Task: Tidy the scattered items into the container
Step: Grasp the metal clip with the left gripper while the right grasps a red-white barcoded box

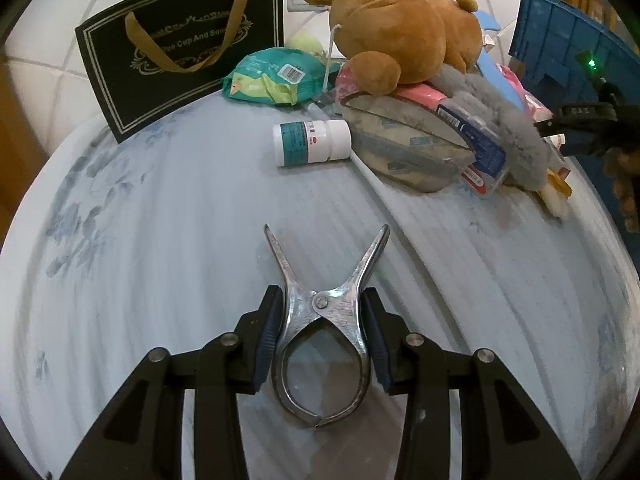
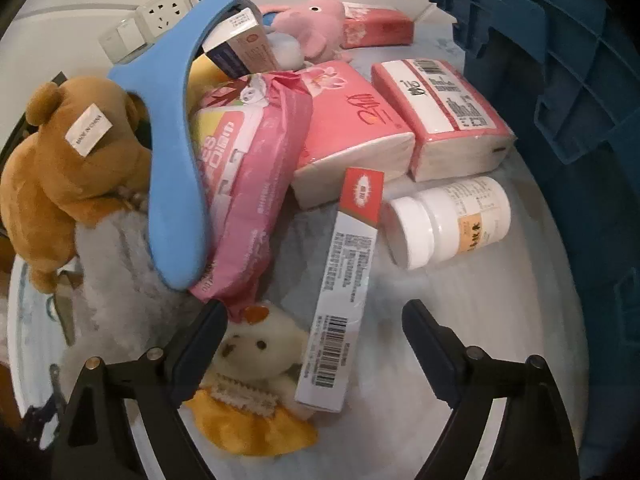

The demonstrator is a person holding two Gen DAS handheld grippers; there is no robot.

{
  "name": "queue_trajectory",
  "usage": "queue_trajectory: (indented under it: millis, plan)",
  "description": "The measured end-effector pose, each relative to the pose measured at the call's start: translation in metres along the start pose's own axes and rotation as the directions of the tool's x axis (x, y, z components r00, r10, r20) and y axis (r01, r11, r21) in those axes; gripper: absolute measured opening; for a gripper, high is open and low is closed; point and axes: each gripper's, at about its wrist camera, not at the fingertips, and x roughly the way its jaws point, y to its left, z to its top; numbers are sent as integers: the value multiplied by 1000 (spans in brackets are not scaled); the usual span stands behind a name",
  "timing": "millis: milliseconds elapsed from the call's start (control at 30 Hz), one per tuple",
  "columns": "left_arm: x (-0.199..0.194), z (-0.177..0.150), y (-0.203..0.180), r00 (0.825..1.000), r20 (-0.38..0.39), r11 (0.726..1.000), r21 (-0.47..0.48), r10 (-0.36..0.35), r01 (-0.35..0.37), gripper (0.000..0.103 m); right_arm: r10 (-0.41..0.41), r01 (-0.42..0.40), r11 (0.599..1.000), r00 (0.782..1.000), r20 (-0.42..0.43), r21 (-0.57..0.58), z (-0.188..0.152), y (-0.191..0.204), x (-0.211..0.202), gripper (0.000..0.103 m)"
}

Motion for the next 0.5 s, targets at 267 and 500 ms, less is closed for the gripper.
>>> queue_trajectory:
  millis: [267, 500]
  plan:
    - [-7, -1, 2, 1000, 15, 1000, -10, 5, -4, 40, -25, 28, 999, 998, -51, 43, 4, -14, 12, 52]
    - [-12, -2, 5, 1000, 10, 1000, -13, 17, -17, 40, -14, 14, 1000, 996, -90, 6, 6, -7, 26, 25]
